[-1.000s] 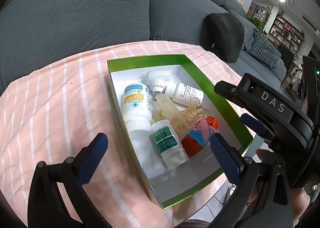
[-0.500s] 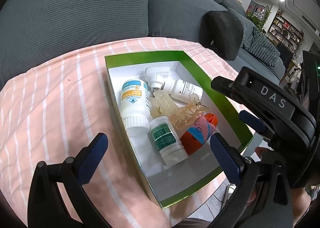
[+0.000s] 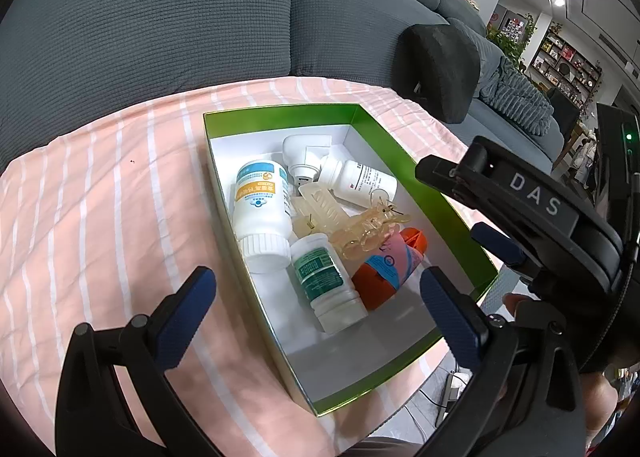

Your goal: Organize rigid objects

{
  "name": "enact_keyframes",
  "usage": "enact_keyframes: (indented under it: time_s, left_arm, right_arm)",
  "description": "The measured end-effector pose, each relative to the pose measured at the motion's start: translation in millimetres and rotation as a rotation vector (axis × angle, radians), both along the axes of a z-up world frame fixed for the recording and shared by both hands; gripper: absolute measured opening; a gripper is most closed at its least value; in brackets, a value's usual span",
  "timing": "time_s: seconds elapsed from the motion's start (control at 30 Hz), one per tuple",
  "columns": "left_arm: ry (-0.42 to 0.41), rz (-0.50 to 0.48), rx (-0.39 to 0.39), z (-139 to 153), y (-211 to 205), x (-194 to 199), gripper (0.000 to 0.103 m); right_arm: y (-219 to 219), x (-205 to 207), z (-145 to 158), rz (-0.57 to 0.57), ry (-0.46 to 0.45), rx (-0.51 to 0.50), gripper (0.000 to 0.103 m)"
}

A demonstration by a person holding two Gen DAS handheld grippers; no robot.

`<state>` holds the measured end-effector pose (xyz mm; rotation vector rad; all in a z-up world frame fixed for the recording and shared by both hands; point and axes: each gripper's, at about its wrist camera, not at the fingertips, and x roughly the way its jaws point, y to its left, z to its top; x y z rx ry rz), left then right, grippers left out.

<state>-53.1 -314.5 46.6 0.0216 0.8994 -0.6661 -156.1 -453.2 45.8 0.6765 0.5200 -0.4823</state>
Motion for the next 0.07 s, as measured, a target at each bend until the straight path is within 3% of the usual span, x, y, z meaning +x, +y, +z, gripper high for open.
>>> enact_keyframes:
  time_s: [0.07]
  left_arm:
    - [0.002, 0.005, 0.000, -0.1, 1.0, 0.2, 0.102]
  right_arm:
    - [0.3, -1.1, 0.1, 0.001, 0.001, -0.001, 0.094]
